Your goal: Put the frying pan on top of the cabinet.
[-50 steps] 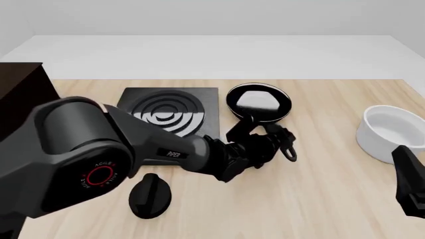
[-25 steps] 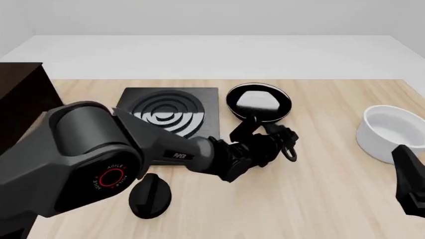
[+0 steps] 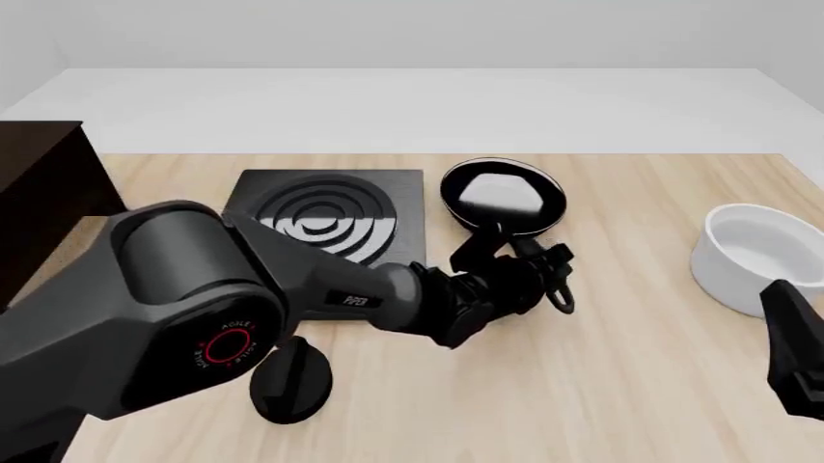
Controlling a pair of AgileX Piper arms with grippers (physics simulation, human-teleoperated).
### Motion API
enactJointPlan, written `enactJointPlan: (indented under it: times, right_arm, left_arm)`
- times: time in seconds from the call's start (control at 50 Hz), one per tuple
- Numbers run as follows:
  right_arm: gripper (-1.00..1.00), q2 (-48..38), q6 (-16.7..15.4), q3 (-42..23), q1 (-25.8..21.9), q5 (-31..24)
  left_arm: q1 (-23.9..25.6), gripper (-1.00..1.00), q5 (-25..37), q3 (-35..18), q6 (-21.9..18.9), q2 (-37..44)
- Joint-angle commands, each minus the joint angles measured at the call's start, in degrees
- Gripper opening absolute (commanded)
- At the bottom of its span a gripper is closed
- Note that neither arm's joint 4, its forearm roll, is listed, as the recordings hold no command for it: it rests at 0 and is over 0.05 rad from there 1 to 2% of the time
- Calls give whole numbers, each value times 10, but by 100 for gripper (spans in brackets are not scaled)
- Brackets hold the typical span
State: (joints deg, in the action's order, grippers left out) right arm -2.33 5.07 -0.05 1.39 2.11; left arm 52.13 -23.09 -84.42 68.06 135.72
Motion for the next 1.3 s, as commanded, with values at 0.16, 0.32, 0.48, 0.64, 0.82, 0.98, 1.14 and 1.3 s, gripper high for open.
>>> enactJointPlan:
  times: [0.16, 0.32, 0.48, 0.64, 0.82, 0.98, 1.14, 1.3]
  right_arm:
    - [100, -3, 0, 0, 0, 2]
    - [100, 2, -1, 0, 0, -2]
    - [100, 2, -2, 0, -1, -2]
    - [100, 1, -3, 0, -1, -1]
    - [100, 5, -4, 0, -2, -4]
    - [100, 1, -4, 0, -2, -1]
    - [100, 2, -6, 0, -3, -1]
    - [100, 5, -8, 0, -4, -5]
  left_arm:
    - [1, -100, -17, 2, 32, 37]
    - [-8, -100, -13, 13, 24, 21]
    - [-13, -100, -5, 20, 3, -9]
    - [-19, -100, -14, 40, -8, -45]
    - [-21, -100, -38, 86, -23, -118]
    - [-19, -100, -45, 116, -25, -166]
    - [-17, -100, -45, 143, -44, -223]
    - [-12, -100, -44, 162, -56, -265]
